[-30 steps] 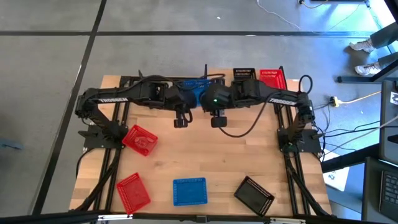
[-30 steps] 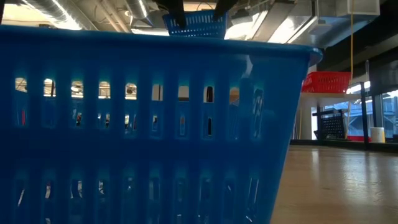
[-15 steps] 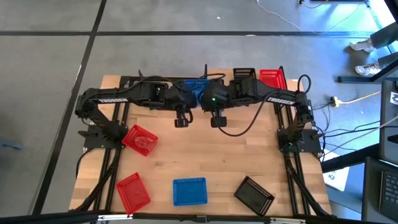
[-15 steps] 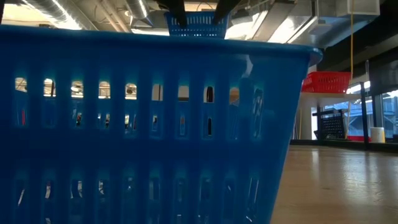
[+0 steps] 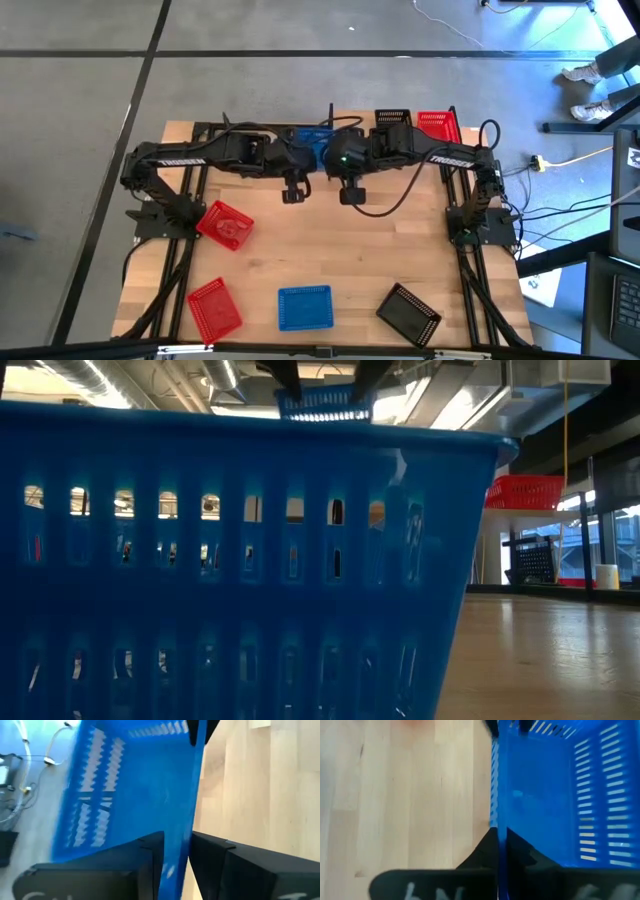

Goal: Stack baskets on shelf by color
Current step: Put the center blue bin on the shelf

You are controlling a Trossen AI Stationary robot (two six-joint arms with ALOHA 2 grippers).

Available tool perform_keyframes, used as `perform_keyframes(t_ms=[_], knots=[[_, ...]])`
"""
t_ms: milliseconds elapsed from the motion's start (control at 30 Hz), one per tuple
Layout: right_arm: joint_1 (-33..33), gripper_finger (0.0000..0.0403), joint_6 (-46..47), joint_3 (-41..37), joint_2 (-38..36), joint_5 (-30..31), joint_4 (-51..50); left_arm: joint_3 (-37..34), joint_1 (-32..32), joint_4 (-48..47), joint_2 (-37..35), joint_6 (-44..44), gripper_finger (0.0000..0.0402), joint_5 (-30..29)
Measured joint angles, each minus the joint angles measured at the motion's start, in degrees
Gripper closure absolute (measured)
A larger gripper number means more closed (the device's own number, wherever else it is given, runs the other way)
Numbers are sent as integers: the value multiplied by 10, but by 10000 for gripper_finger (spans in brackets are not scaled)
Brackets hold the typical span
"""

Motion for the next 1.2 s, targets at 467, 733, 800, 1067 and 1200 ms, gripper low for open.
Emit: perform_keyframes(t_ms=[467, 733, 800, 1067, 1200], knots=[[-16, 402, 277, 0, -1, 56, -42, 1, -26, 37, -64, 14, 327, -27], [-66, 402, 513, 0, -1, 63, -54, 1, -27, 30, -81, 58, 327, -53], [-77, 402, 547, 0, -1, 62, -52, 1, -27, 30, -87, 59, 327, -56], [-95, 402, 723, 0, -1, 72, -28, 1, -27, 2, -85, 114, 327, -56], [-93, 402, 756, 0, -1, 77, -7, 1, -27, -7, -94, 125, 327, -55]])
